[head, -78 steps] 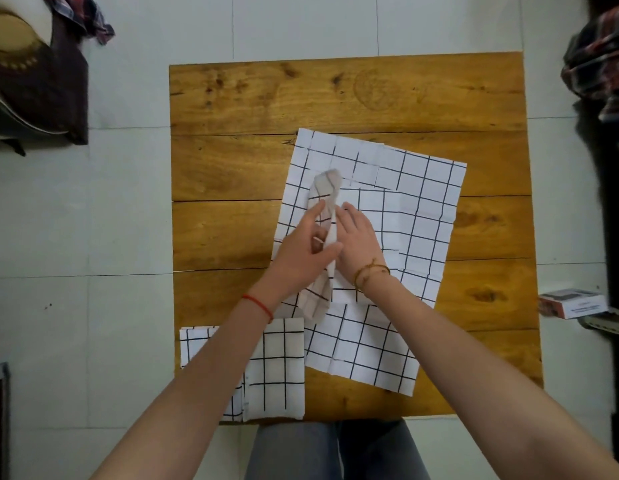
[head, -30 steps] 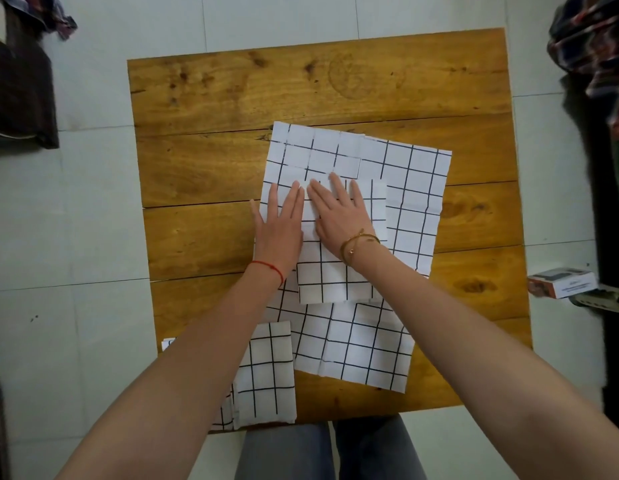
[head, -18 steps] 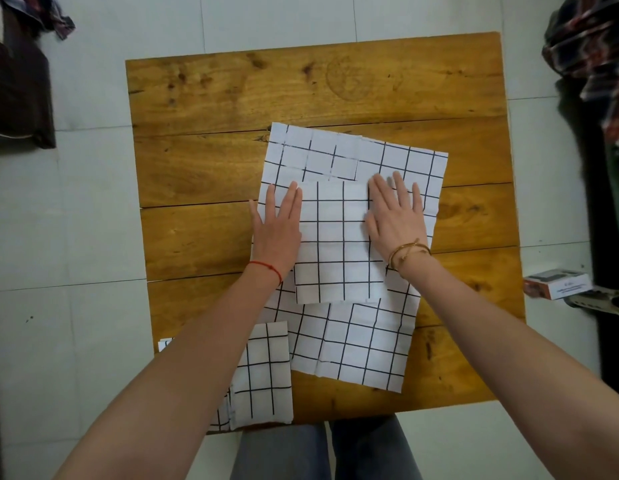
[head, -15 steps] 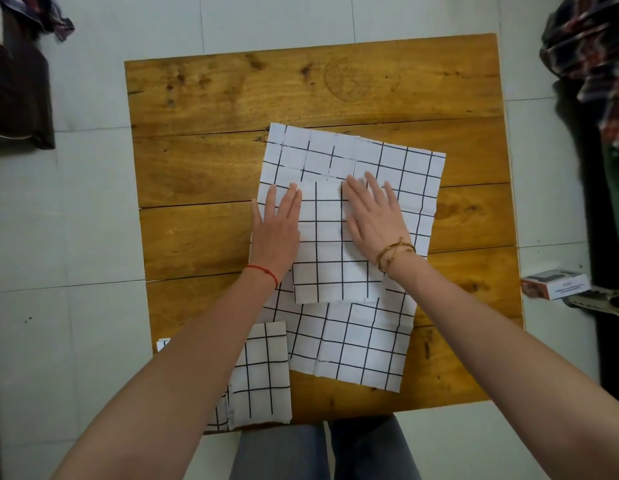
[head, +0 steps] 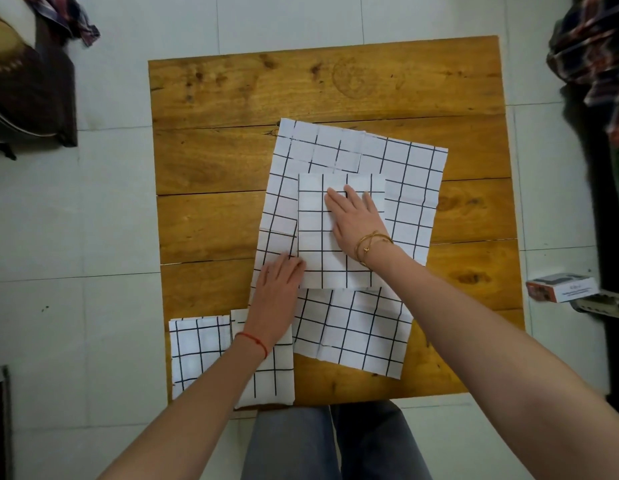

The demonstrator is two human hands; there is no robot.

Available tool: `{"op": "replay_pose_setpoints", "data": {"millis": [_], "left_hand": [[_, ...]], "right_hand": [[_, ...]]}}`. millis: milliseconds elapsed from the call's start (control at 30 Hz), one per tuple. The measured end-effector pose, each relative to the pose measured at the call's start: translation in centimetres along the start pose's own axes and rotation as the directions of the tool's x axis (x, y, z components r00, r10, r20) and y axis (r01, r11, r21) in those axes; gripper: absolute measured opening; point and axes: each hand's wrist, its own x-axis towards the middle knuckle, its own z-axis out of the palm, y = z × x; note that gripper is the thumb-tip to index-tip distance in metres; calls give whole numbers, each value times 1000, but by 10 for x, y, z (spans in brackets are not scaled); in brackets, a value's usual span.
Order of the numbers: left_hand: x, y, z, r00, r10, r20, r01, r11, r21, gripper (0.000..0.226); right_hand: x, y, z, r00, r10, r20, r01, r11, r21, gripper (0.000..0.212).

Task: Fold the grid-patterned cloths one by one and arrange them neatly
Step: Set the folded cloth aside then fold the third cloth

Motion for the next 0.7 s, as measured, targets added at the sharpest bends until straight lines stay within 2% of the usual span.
{"op": "replay_pose_setpoints", "data": {"millis": [167, 200, 267, 300, 367, 433, 500, 567, 700], "left_hand": [[-27, 10, 8, 999, -1, -42, -2, 997, -80, 51], [-28, 11, 8, 998, -9, -58, 2, 995, -104, 48], [-26, 15, 3, 995, -49, -90, 33, 984, -175, 39], [-21, 16, 0, 991, -89, -105, 63, 972, -226, 34], [-6, 18, -9, 967, -214, -138, 157, 928, -339, 26], [15, 17, -17, 921, -365, -133, 269, 846, -460, 21], [39, 15, -22, 869, -487, -89, 356, 739, -572, 20], [58, 13, -24, 828, -560, -25, 417, 645, -640, 24], [82, 13, -28, 737, -659, 151, 544, 445, -711, 28]], "right_hand": [[0, 2, 3, 1000, -3, -19, 4, 998, 63, 58], [-1, 4, 4, 999, -8, -50, 14, 994, 109, 56], [-5, 11, 4, 978, 20, -206, 32, 968, 247, 52], [-9, 16, 3, 951, 92, -296, 12, 943, 334, 48], [-20, 28, 2, 850, 368, -378, -129, 839, 528, 34], [-33, 38, 3, 712, 644, -279, -304, 641, 704, 18], [-44, 47, 8, 638, 759, -132, -400, 473, 785, 9], [-49, 53, 16, 663, 749, -24, -433, 409, 803, 12], [-50, 54, 24, 733, 674, 91, -410, 331, 850, 23]]}}
